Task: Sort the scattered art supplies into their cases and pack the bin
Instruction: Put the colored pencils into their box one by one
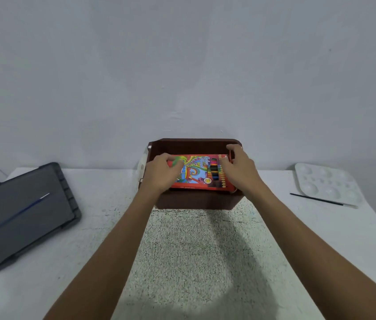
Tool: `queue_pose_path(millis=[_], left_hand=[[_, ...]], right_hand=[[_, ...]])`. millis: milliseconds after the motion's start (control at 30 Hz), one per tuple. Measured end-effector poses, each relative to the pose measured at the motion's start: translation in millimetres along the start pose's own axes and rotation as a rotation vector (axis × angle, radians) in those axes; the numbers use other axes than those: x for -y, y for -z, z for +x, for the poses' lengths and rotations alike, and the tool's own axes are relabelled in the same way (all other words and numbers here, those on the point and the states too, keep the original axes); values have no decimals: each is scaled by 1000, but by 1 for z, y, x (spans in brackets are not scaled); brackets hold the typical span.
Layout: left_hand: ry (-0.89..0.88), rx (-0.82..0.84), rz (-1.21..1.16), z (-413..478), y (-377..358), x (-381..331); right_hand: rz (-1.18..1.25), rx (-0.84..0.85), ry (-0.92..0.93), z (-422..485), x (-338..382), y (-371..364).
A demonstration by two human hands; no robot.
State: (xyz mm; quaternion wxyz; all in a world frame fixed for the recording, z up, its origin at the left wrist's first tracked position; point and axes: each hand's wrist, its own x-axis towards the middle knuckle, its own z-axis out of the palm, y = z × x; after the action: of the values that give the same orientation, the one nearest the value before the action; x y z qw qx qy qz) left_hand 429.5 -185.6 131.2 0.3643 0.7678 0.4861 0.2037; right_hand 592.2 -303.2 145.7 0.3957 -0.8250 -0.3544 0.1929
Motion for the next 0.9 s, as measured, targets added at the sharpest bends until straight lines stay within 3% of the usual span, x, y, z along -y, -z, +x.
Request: queue_pose_path(millis=[567,733,900], left_hand=[[98,202,200,64,-36,25],[62,268,260,65,-37,30],[-7,244,289,53,-39,32]], right_hand=[[-184,171,-83,63,-21,-41],[-174,153,-90,58,-27,-40],[-192,63,29,41,-26,-33]])
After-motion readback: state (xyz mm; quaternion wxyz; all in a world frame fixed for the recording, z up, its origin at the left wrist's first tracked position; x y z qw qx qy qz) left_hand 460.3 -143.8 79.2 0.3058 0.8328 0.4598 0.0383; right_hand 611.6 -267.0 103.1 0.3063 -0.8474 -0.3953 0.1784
